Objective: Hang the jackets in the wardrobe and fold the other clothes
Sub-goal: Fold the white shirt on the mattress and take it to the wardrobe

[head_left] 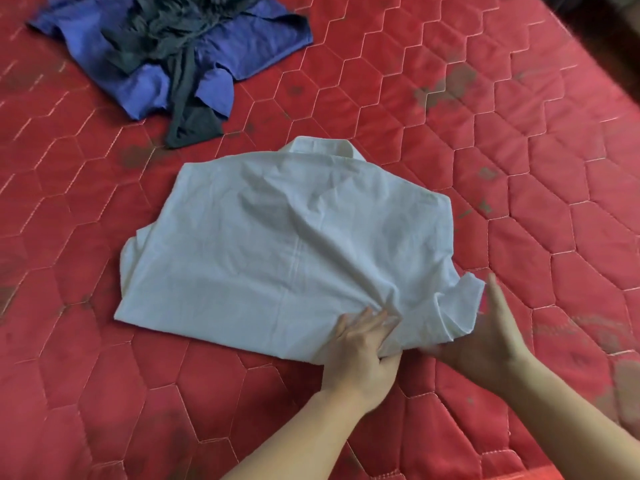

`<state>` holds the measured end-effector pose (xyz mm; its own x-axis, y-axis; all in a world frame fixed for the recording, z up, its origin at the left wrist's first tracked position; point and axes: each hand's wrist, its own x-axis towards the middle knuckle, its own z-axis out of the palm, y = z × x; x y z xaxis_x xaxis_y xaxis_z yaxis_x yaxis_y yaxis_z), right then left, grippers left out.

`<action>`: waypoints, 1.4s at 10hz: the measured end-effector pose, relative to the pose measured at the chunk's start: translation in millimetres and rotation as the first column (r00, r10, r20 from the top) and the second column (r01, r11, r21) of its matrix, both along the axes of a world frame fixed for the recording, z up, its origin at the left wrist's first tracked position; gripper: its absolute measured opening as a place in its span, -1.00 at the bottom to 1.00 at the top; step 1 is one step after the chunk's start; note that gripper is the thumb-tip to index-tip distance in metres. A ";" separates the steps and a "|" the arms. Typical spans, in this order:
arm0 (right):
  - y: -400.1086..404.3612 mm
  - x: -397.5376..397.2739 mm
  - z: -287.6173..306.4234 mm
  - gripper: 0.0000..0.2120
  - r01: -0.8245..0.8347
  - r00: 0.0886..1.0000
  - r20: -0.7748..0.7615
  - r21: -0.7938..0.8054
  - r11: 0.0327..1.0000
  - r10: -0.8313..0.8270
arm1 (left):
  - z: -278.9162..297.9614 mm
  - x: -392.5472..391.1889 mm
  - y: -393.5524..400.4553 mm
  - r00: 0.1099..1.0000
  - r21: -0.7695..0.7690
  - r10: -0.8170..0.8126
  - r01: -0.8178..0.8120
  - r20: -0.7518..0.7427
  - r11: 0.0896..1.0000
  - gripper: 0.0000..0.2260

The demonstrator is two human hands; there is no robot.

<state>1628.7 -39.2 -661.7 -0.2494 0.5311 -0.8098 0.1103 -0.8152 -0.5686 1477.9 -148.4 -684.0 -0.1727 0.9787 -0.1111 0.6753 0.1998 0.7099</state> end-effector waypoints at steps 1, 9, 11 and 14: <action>14.2 3.0 -6.7 -0.46 0.078 0.991 -0.118 0.055 0.995 -0.071 | 13.9 4.1 3.2 0.999 -0.043 0.033 -0.033 0.001 0.999 -0.81; 47.8 -28.6 38.3 -0.84 0.228 0.909 0.309 0.194 0.954 -0.280 | 52.1 -11.7 -35.9 0.389 -0.571 0.568 -0.122 0.725 0.812 -0.52; 31.9 -91.4 81.7 -0.83 0.067 0.949 0.234 0.505 0.861 -0.211 | 57.0 -40.2 -59.6 -0.137 -0.677 0.663 -0.147 0.736 0.721 -0.67; -7.1 -245.6 66.3 -0.79 -0.149 0.975 0.217 0.513 0.845 0.040 | 51.0 -128.3 -112.8 -0.382 -0.702 0.594 -0.471 0.708 0.534 -0.62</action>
